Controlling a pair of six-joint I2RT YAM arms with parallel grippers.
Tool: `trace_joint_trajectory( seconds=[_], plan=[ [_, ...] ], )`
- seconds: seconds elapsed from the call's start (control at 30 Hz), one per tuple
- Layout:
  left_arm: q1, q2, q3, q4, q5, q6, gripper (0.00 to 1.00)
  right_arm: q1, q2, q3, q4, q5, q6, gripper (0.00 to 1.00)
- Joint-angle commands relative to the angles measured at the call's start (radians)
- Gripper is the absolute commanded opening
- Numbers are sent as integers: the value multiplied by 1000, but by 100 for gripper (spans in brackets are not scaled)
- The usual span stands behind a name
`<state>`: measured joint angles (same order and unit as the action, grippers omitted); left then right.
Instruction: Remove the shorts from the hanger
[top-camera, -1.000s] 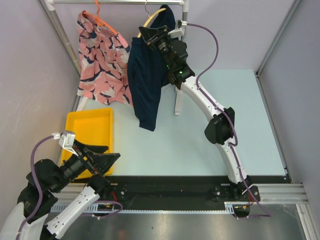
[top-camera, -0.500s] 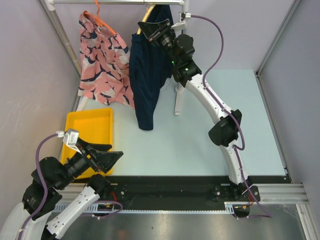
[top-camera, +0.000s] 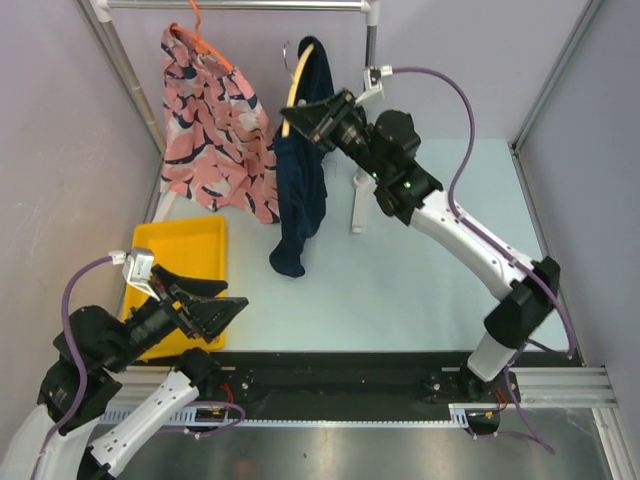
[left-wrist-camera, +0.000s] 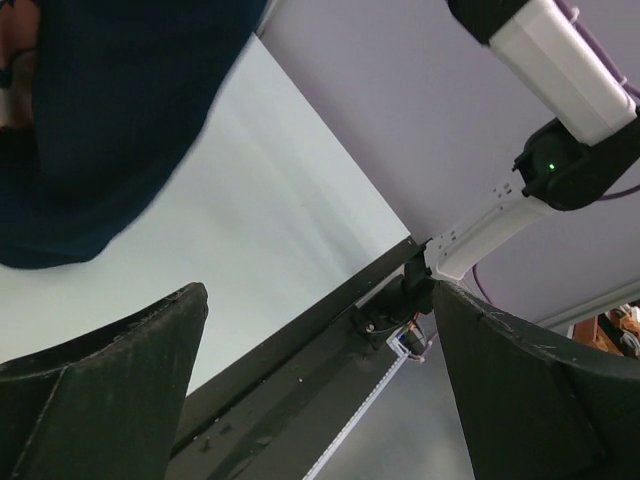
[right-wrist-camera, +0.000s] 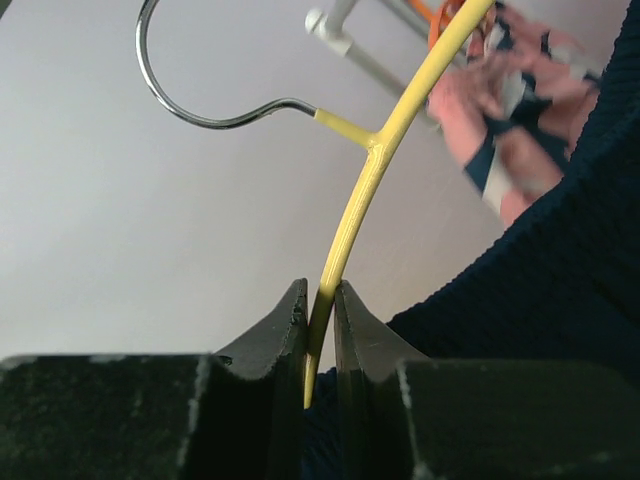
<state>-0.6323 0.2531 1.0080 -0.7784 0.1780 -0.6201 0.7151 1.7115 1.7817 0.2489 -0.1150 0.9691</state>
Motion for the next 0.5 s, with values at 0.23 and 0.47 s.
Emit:
trace_joint_trajectory(
  seconds=[0.23,0.47],
  plan=[
    [5,156,46,160,159,2,100,67,-315,-326,-57,-8,-55,0],
    [3,356,12,290,273,-66,96,80,-398,-442,-238,2,-177,0]
  ],
)
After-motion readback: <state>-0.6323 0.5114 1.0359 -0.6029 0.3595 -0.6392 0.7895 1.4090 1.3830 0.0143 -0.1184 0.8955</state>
